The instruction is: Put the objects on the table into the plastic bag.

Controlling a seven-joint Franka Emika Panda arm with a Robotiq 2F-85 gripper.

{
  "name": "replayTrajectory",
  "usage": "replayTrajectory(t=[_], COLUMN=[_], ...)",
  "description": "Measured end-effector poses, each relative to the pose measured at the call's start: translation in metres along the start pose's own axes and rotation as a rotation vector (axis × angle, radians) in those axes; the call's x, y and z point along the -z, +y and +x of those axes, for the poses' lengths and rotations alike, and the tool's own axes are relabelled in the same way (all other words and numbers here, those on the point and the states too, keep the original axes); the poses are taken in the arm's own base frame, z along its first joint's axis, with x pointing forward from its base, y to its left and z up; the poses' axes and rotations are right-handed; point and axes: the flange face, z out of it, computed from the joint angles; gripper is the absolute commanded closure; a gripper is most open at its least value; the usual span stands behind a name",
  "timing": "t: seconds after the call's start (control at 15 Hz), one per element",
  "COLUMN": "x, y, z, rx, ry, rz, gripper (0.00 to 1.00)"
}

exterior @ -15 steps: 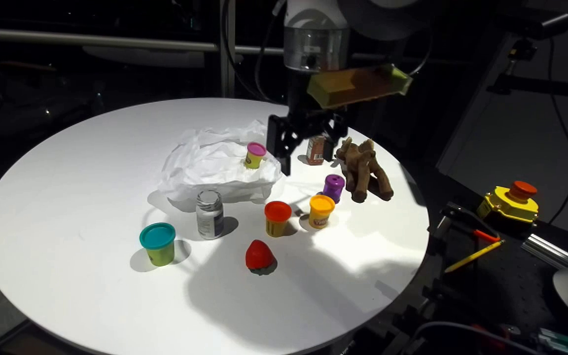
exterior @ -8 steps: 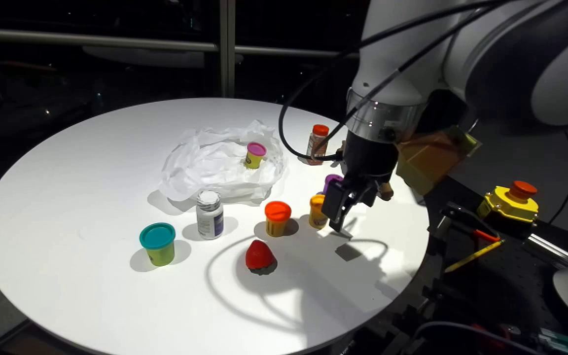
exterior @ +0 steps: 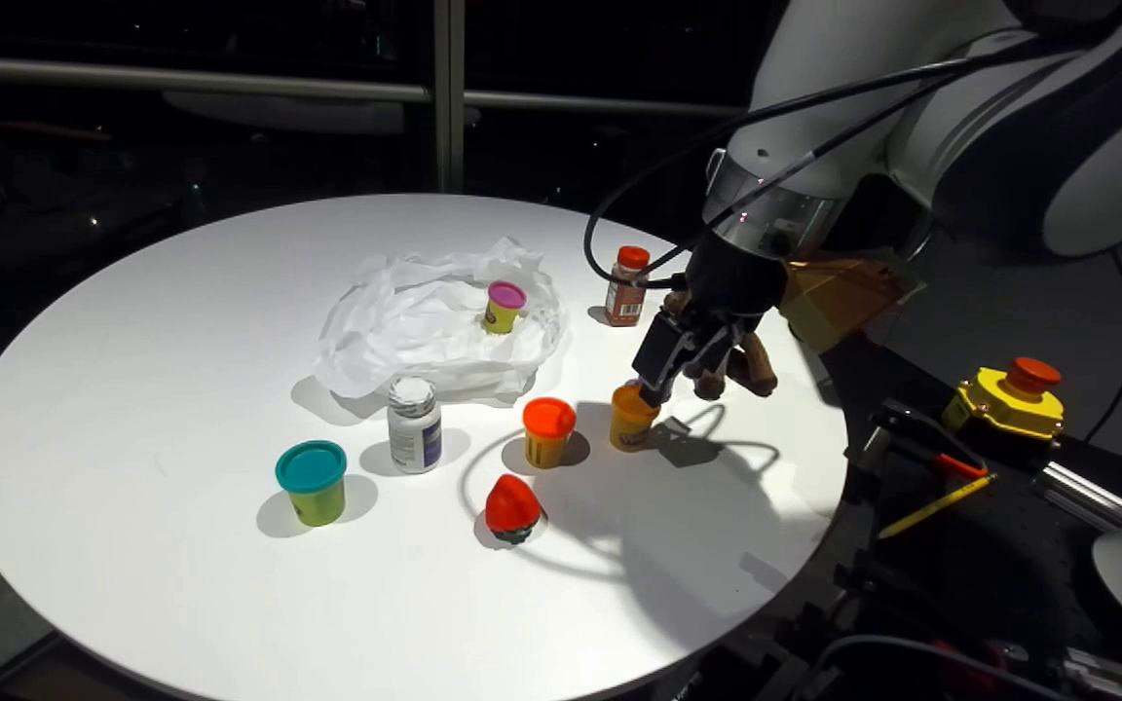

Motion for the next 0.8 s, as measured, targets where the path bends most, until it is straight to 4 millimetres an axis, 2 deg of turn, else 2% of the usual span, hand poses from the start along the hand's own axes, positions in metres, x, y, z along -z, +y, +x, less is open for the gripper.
replayTrajectory(t=[0.4,0.8], x=[-0.026,-0.037], y=[-0.007,-0.015], z=[-0.012,0.019], rx=[0.016,-0.001], ry=[-0.023,0.020], rz=[0.036,0.030], gripper=[0.00,0.00])
